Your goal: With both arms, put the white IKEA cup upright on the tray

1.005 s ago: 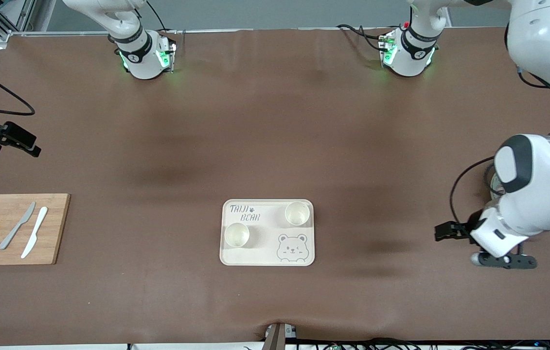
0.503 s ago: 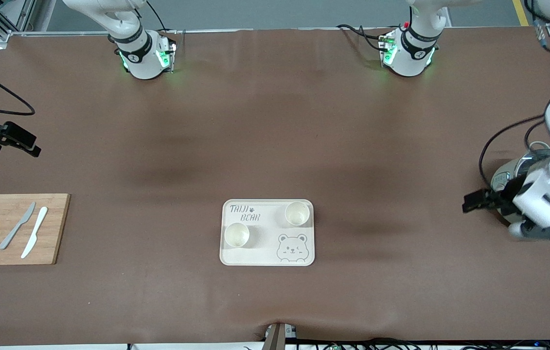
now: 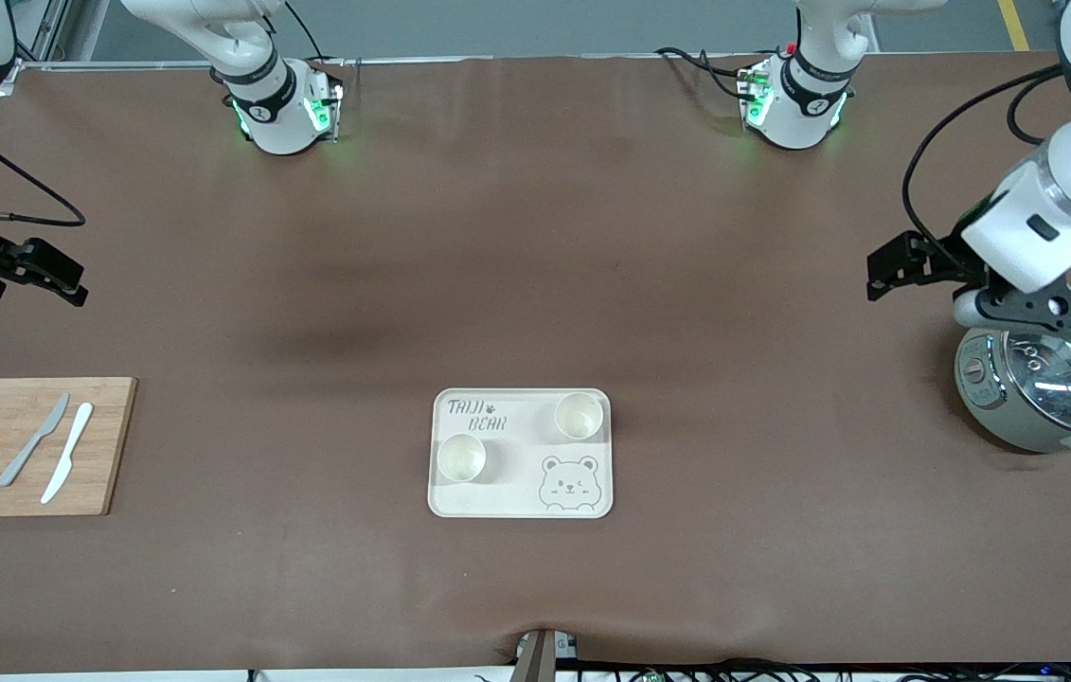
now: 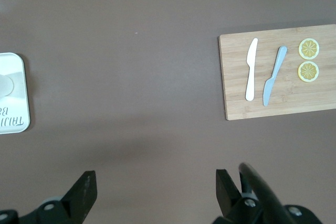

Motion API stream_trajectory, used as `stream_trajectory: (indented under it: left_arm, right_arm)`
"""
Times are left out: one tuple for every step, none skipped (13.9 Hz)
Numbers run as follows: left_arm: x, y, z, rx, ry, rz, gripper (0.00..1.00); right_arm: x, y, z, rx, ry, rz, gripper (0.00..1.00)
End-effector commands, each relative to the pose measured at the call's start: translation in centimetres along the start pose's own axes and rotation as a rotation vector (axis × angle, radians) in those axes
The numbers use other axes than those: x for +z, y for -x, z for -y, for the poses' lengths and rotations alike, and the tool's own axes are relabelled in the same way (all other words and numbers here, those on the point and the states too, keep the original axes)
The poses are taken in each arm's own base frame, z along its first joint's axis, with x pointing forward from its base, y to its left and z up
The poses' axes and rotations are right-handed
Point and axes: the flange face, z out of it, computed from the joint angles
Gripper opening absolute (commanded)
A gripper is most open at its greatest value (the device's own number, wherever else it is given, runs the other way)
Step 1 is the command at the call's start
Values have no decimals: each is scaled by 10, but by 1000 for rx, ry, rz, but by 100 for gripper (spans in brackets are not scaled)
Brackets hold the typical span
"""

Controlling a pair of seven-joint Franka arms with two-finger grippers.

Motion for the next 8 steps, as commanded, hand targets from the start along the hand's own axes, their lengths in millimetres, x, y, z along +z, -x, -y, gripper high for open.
stream_trajectory:
  left_arm:
    - [-11,13,4,9,-27,-3,100]
    - [-15,16,5,9,-28,-5,100]
    - [-21,21,3,23,-30,-5,100]
    - [-23,23,0,31,-30,-4,100]
    - [-24,25,-7,37,-27,-4,100]
    - [-24,26,-16,58,-25,-3,100]
    - [-22,26,-19,66,-26,0,100]
    - [-19,25,-23,73,-28,4,100]
  right_arm:
    - [-4,10,-5,14,5,5,100]
    - [-3,11,-7,17,-3,16,100]
    - [-3,12,-8,23,-15,20,100]
    - [-3,12,-8,23,-15,20,100]
    - [-3,12,-9,22,-16,20,100]
    - [-3,12,-9,18,-18,25,100]
    - [-3,12,-8,17,-24,25,100]
    - [-4,12,-9,19,-27,24,100]
